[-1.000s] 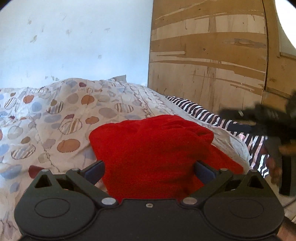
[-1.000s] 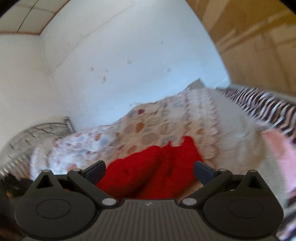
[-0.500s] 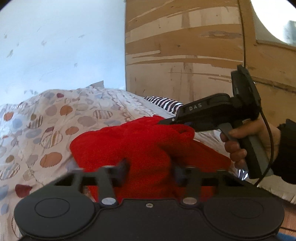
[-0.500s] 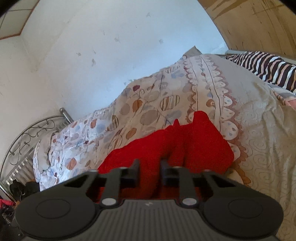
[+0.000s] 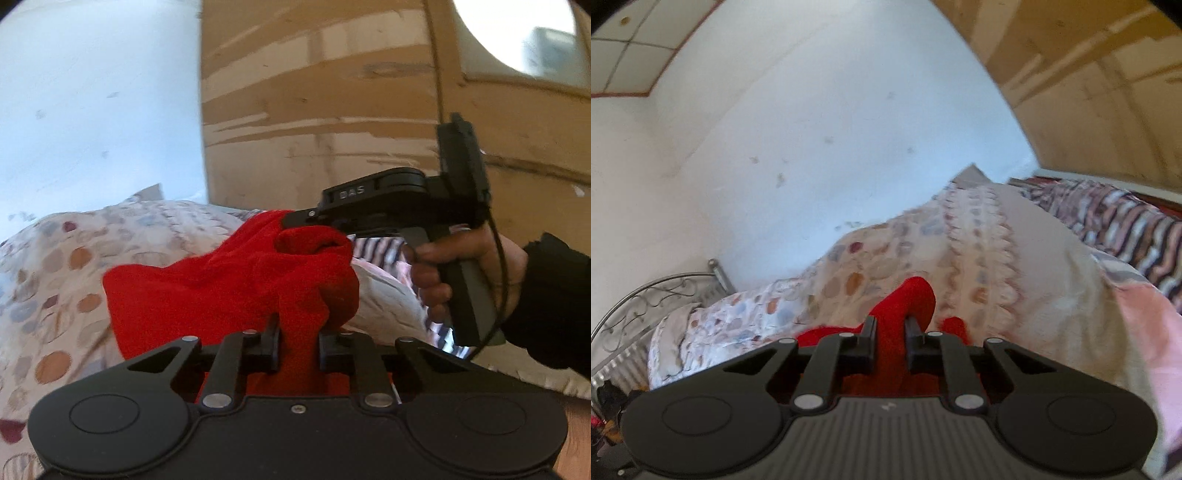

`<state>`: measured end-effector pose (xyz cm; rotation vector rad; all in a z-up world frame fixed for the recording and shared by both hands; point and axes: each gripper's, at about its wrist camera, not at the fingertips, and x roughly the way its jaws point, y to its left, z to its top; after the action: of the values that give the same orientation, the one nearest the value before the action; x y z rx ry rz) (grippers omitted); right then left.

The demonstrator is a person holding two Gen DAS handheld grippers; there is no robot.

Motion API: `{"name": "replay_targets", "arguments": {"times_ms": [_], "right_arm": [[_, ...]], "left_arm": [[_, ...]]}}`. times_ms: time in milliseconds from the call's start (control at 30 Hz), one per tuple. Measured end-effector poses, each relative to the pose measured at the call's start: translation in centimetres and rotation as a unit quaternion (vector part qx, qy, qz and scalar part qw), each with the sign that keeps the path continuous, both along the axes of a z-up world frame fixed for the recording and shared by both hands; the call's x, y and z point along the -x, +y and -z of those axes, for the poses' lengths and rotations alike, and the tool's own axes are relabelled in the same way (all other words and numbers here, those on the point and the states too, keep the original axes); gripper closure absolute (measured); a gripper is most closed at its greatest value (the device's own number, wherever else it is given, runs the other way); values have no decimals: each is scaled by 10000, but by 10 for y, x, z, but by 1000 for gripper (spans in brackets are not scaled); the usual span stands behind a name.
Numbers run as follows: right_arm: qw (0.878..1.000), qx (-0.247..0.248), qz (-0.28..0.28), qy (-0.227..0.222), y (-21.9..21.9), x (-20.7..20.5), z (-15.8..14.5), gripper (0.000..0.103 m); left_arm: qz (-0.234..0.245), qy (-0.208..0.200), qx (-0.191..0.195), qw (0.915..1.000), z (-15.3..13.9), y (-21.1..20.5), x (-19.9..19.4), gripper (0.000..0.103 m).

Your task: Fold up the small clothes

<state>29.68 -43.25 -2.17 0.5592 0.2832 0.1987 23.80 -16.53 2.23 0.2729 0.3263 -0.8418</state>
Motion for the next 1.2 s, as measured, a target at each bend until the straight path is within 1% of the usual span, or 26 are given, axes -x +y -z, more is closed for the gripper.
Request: {"name": "replay_targets", "arguments": {"times_ms": [67,133,233,300,367,433,467,500,533,567,600,633,667,700,733,833,900,967,1000,1100,1200], "right_arm": [[9997,25,51,230,-4,0,16,86],[9992,-23,67,405,-5,-2,31,86],[9988,-170,37,469,-7,0,47,85],[9989,-144,56,452,-5,1,49,84],[9988,-66,106,469,-2,3,48,80],[9987,39,184,483,2,5,43,64],[9985,117,241,477,3,7,40,61],[9983,218,291,457,5,10,37,52],[9982,289,306,424,6,12,33,45],[9981,361,314,376,7,15,30,40],[9979,429,333,339,9,17,27,30],[9977,515,346,289,12,21,23,22],[9973,600,349,237,14,24,20,18],[9967,695,378,181,17,27,17,9],[9960,770,427,144,20,30,14,0],[9934,1010,538,11,32,40,6,0],[9919,1138,554,-89,42,47,1,0],[9910,1225,478,-252,53,55,-4,0],[9905,1268,431,-321,59,57,-6,0],[9896,1352,302,-390,75,62,-9,0],[9870,1539,156,-437,89,67,-10,0]], "left_arm": [[102,46,-232,9997,9,-10,2,84],[134,164,-350,9992,19,-14,1,84],[75,313,-286,9991,28,-9,-1,83],[39,374,-184,9991,27,-3,-2,80],[63,420,-119,9990,26,0,-3,77],[74,356,-169,9992,25,0,-1,72],[69,295,-215,9993,25,-1,1,69],[54,246,-238,9994,24,-2,4,62],[57,225,-217,9995,22,-2,6,58],[76,241,-149,9996,21,0,8,48],[95,291,-35,9995,20,3,10,40],[126,372,121,9992,18,7,11,36],[163,481,318,9982,17,13,12,30],[171,593,506,9968,15,18,12,25],[157,734,696,9947,14,25,12,23],[-15,1107,1255,9859,7,48,15,15],[-319,1196,1537,9803,2,65,16,8],[-747,1245,1729,9742,-4,79,14,3],[-934,1257,1802,9711,-6,85,12,1],[-1434,1319,1920,9619,-8,100,5,1],[-1958,1545,1963,9483,-5,108,-7,1]]}}
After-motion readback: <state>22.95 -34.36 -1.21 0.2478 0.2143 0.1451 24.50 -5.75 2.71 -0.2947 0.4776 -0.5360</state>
